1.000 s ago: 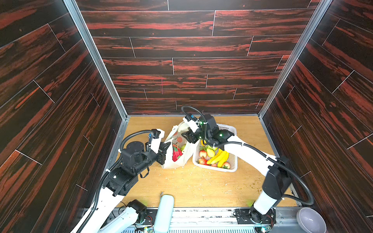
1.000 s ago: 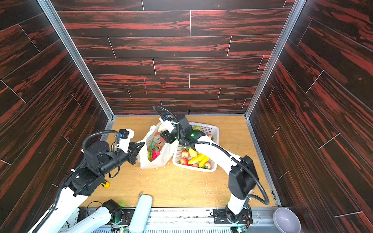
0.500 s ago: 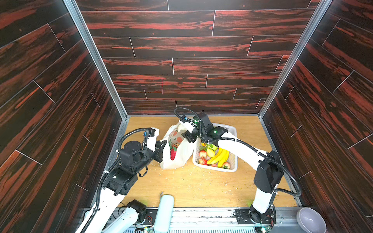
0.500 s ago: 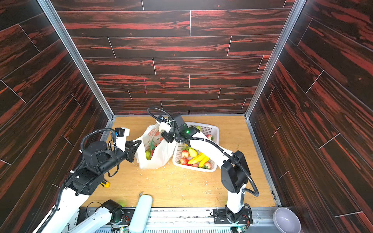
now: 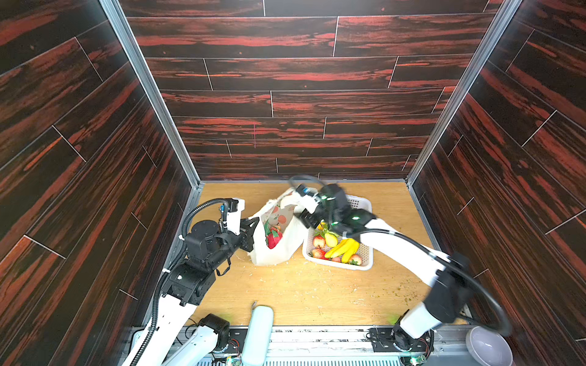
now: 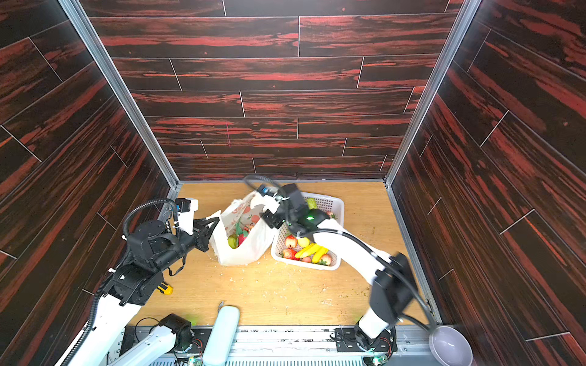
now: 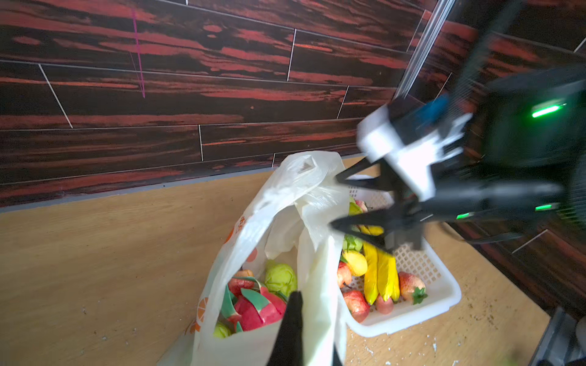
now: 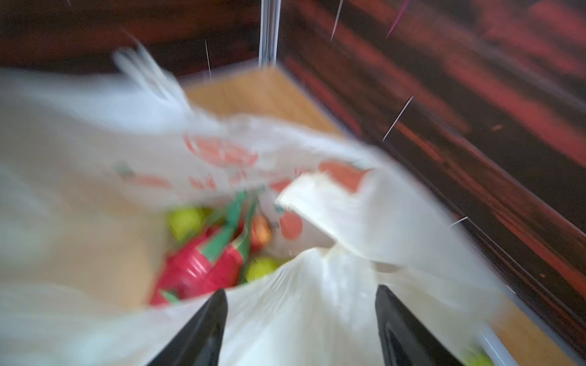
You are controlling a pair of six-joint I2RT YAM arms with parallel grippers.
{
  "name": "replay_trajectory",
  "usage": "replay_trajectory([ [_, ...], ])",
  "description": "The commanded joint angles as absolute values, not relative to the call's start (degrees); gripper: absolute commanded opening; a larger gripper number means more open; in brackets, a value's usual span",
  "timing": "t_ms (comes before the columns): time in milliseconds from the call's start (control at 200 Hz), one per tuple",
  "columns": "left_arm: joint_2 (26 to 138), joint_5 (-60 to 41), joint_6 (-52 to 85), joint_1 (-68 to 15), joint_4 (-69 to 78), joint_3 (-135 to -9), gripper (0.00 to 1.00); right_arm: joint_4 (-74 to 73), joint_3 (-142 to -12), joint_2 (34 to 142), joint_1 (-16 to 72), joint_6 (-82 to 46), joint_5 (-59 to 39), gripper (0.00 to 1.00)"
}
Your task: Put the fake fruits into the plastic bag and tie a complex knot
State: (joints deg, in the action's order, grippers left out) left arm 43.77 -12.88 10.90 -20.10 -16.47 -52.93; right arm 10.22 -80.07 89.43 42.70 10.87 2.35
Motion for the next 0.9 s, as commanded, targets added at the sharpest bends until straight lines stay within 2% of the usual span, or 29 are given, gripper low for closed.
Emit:
replay_trajectory([
  [0,44.1,-14.6,12.8,-19.4,-13.8,-51.8,0.0,6.4,-77.0,84.0,42.3,-3.9,-2.6,0.73],
  [145,44.5,-15.4,13.6,-19.2,-12.9,-51.6,0.0,-4.6,-70.7,83.8,42.3,-22.3,-4.5,0.72],
  [341,44.6,-16.4,13.8,-18.9,-12.2,-51.6,0.0,-13.5,-67.9,88.8,42.3,-36.3,-3.6,0.67],
  [566,44.8,-17.5,13.7,-18.6,-12.3,-51.6,0.0,-20.4,-67.5,94.4,42.4,-38.8,-2.8,0.63],
  [897,44.9,-18.2,13.8,-18.5,-11.9,-51.6,0.0,-28.1,-70.3,102.0,42.3,-39.7,3.3,0.63],
])
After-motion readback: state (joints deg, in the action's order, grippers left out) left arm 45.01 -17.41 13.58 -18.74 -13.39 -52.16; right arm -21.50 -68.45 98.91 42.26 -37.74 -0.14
